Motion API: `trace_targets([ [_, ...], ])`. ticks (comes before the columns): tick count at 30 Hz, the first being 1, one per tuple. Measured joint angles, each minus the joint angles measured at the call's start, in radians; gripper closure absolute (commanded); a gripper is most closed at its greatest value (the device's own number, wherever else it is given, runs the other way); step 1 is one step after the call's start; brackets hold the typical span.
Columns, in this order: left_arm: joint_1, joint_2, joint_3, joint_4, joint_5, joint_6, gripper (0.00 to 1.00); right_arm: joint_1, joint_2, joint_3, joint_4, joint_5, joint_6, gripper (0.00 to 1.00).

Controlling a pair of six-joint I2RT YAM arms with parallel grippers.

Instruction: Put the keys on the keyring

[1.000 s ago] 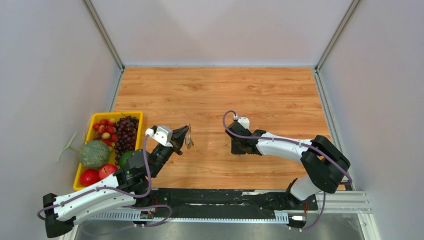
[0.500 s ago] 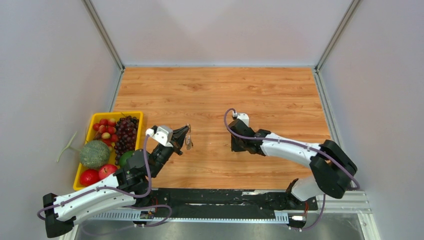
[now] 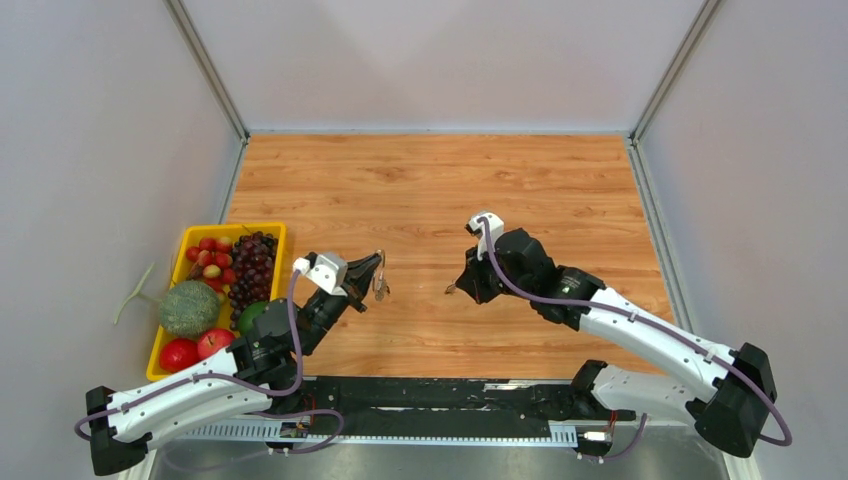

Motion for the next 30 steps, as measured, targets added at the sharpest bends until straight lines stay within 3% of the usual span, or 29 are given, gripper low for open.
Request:
trace_targets([
  [7,0.000,-0.019,-0.016,0.010,0.071,0.000,1.00,0.001,-0.036,0.039,-0.019,-0.188,-0.099,1.00],
  [15,0.000,-0.047,-0.034,0.043,0.139,0.000,1.00,0.001,-0.063,0.064,0.008,-0.347,-0.102,1.00],
  [30,0.000,-0.081,-0.092,0.118,0.214,0.014,1.00,0.001,-0.024,0.063,0.308,-0.518,0.156,1.00],
])
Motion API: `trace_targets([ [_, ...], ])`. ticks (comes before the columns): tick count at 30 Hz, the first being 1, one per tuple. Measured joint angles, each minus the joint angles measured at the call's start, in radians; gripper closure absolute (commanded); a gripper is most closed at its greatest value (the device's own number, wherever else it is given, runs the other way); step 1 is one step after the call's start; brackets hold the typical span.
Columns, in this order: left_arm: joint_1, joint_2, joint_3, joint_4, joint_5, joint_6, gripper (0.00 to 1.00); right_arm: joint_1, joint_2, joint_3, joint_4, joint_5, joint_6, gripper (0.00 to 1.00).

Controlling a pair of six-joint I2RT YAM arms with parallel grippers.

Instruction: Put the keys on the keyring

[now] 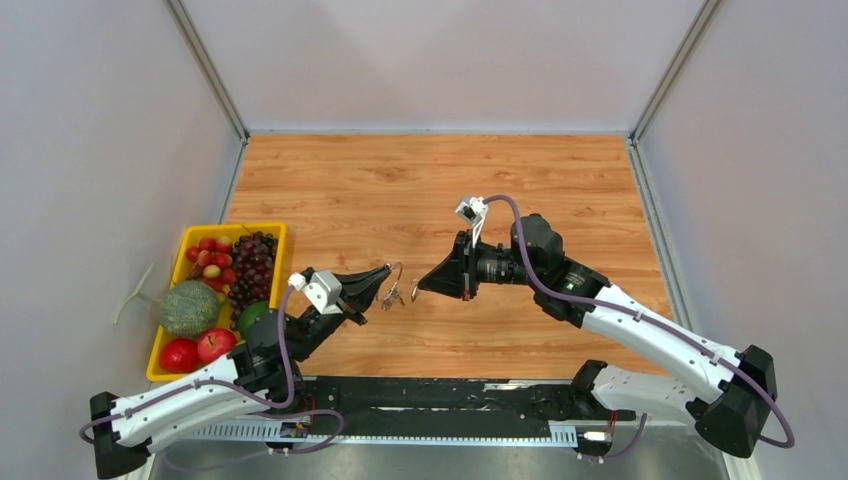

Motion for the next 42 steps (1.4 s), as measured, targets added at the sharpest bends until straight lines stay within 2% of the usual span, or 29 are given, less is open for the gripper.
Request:
trace_targets([
  [7,0.000,-0.032,-0.024,0.043,0.026,0.023,1.00,0.000,0.063,-0.011,0.154,-0.043,0.158,1.00],
  [16,0.000,-0.042,-0.047,0.087,0.060,0.052,1.00,0.012,0.112,-0.021,0.265,-0.071,0.296,1.00],
  [42,0.000,-0.058,-0.093,0.186,0.130,0.082,1.00,0.013,0.157,-0.047,0.377,-0.044,0.446,1.00],
])
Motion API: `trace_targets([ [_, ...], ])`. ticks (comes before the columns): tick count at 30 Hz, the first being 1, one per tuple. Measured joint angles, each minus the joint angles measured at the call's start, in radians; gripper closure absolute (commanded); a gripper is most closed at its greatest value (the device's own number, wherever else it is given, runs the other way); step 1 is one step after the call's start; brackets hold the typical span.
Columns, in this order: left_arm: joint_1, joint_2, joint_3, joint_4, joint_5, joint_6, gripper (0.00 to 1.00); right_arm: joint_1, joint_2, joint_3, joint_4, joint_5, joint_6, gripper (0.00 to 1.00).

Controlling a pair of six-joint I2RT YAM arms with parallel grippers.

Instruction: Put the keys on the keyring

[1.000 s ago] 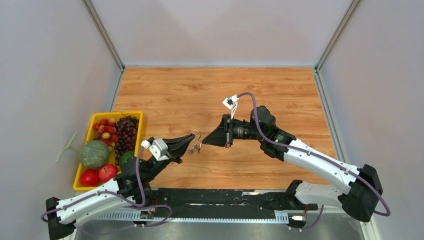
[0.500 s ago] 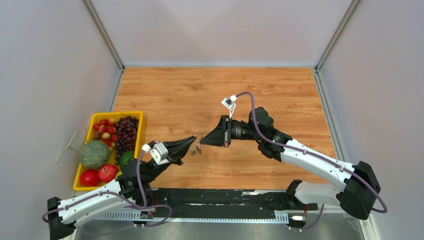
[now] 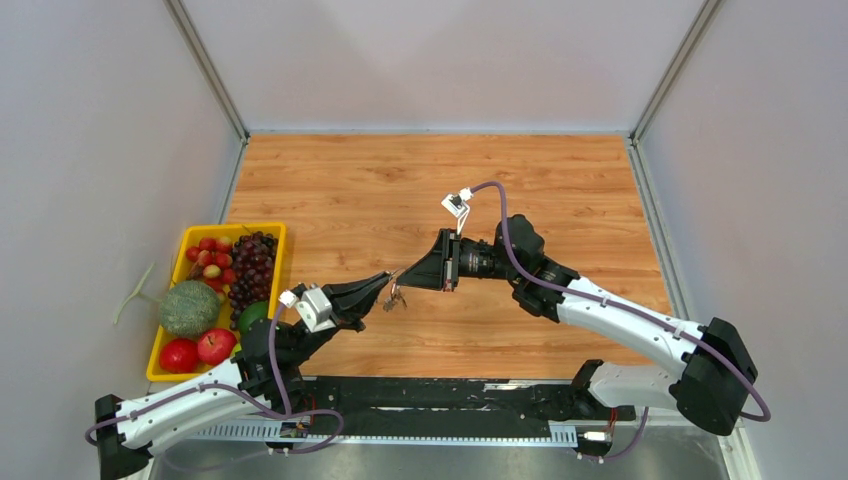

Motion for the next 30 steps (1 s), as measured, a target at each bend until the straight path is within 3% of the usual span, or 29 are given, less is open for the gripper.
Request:
trace_targets([
  [30,0.001,0.000,-0.001,0.017,0.032,0.000,1.00,0.001,-0.001,-0.014,0.026,0.029,0.049,1.00],
])
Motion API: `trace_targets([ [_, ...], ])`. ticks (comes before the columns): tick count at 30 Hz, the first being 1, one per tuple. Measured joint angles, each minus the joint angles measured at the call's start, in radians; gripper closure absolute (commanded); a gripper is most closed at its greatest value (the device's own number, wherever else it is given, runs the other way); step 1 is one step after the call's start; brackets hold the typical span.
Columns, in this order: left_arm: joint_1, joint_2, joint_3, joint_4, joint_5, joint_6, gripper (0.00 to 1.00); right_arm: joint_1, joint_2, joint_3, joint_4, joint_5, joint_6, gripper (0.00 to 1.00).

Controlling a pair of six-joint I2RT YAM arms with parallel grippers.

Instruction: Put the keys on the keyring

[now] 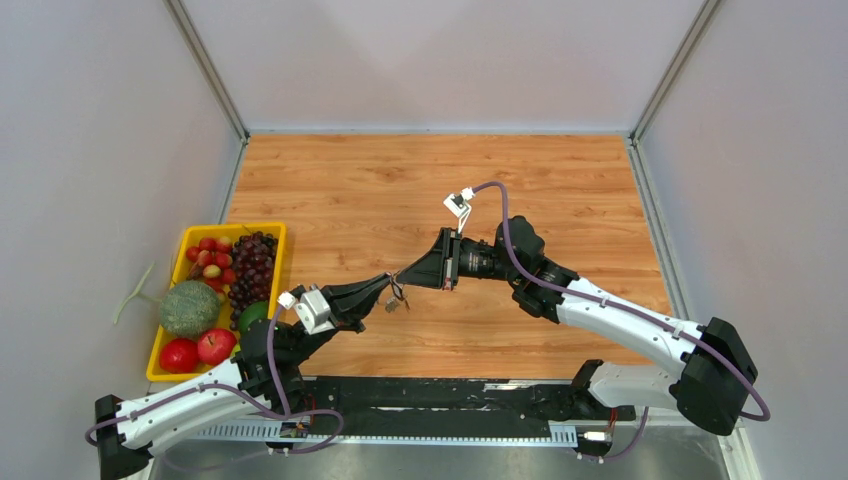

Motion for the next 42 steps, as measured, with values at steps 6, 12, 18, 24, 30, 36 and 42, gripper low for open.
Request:
trace_targets([
  [6,0.000,0.000,0.000,0.005,0.004,0.000,1.00,0.000,0.000,0.000,0.006,0.013,0.014,1.00],
  [12,0.000,0.003,0.000,0.007,0.004,0.000,1.00,0.000,-0.003,-0.010,0.027,0.023,0.022,1.00],
  [18,0.000,0.008,0.000,0.014,-0.019,0.002,1.00,0.000,-0.006,-0.013,0.047,0.024,0.032,1.00],
  [24,0.000,0.017,0.000,0.014,-0.068,0.003,1.00,0.014,-0.004,-0.013,0.078,0.023,0.046,1.00],
  [30,-0.001,0.018,-0.001,0.014,-0.089,0.002,1.00,0.031,0.019,-0.013,0.116,0.032,0.058,1.00],
  [36,-0.001,0.005,-0.014,0.014,-0.101,0.002,1.00,0.037,0.045,-0.013,0.124,0.041,0.069,1.00],
  [42,-0.001,-0.008,-0.016,0.013,-0.101,0.000,1.00,0.040,0.045,-0.013,0.126,0.044,0.069,1.00],
])
